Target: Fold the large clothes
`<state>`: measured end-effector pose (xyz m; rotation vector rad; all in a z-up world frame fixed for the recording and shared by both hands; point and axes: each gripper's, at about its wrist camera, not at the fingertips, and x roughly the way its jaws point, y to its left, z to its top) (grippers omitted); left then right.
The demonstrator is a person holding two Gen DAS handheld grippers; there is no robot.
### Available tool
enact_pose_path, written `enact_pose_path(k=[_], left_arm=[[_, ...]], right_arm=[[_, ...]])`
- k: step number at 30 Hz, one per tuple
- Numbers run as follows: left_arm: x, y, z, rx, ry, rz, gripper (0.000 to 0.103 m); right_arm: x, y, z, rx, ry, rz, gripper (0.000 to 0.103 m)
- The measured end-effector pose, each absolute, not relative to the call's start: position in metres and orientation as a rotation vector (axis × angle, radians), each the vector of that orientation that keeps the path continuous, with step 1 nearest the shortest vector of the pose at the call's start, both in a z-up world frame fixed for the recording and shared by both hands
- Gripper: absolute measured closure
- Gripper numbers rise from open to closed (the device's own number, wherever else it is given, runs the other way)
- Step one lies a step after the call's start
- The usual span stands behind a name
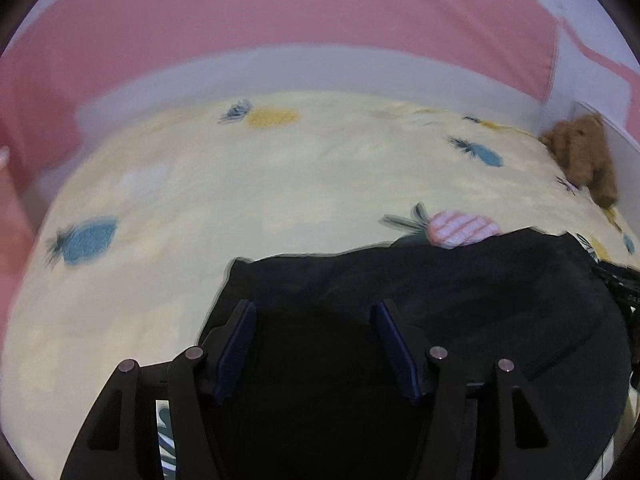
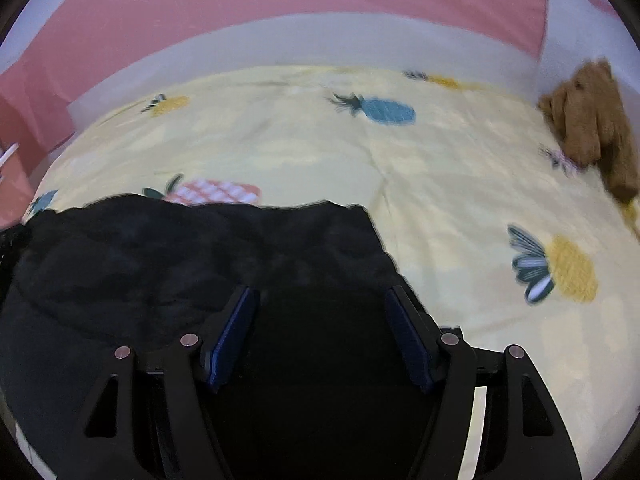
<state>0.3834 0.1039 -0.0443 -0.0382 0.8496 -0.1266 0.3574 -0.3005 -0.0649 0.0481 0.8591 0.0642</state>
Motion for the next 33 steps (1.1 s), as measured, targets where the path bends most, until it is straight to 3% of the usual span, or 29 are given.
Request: enact_pose_path(k=[10, 17, 21, 28, 33], left_arm=[[0.394, 0.106, -0.071, -0.095, 0.814, -0.128, 0.040], [0.343, 0.118, -0.020, -0.121, 0.731, -0.145, 0.041], [0.304, 0.127, -0.028, -0.143, 0.731, -0.167, 0.044], [0.309, 0.121, -0.062, -0.124, 0.793, -0.141, 0.048], [0.299, 0.123, -0.052, -0.117, 0.799, -0.117, 0.049]], right_arm=[[0.369, -0.303, -0.085, 0.077, 0.855, 0.055, 0.035], [0.305, -0.312, -0.029, 0.085, 0.753, 0.098, 0.036], [0.279, -0.311, -0.042, 0.048, 0.785, 0.112, 0.048], [0.288, -0.311, -0.075, 0.031, 0.830, 0.090, 0.048], [0.278, -0.320, -0.057, 0.094, 0.813, 0.071, 0.048]])
